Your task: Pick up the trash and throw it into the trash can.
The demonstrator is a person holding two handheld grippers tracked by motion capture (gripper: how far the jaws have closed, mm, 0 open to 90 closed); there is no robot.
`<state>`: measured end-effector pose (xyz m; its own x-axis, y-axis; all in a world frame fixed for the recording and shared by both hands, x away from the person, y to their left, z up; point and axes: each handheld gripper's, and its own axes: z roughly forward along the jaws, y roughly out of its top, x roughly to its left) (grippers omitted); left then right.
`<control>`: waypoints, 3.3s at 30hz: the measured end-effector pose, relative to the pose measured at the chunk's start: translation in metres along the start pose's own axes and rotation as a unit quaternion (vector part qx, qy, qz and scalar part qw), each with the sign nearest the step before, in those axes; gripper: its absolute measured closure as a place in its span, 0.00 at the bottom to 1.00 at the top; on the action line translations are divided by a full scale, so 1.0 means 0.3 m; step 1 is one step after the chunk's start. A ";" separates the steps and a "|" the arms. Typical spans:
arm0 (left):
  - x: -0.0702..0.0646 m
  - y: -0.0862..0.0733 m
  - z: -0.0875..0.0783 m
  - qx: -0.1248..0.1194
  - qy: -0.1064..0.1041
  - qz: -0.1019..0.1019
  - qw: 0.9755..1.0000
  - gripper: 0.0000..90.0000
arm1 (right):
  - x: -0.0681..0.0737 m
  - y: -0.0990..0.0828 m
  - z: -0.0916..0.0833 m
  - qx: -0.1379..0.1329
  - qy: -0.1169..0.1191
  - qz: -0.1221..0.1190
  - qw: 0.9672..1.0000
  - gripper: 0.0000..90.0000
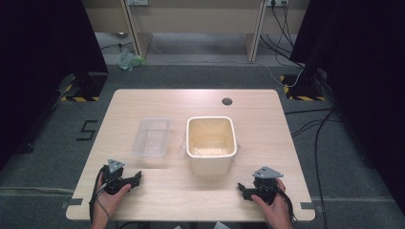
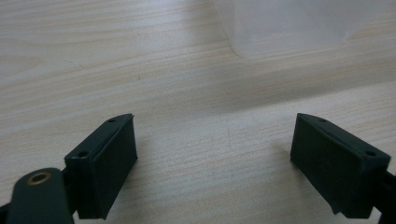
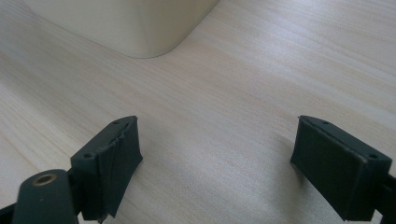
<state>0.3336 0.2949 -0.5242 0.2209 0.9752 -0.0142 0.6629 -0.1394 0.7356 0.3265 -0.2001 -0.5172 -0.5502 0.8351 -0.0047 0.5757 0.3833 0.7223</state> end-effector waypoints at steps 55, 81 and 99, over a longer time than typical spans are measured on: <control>0.060 0.418 0.163 -0.021 -0.082 -0.032 0.996 0.69 | -0.002 0.003 0.003 0.002 0.001 -0.005 1.000 0.15; -0.016 0.212 -0.045 -0.029 -0.096 -0.010 0.995 0.67 | 0.020 -0.004 -0.014 -0.019 -0.003 -0.003 1.000 0.27; -0.007 0.174 -0.087 0.007 -0.154 -0.037 0.987 0.37 | 0.342 0.144 0.013 -0.081 0.117 -0.090 0.986 0.28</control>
<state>0.3491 0.2902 -0.4680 0.3768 0.8847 -0.2746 0.6946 -0.0737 0.7156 0.2971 -0.0964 -0.4892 -0.7692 0.6390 0.0033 0.3626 0.4322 0.8257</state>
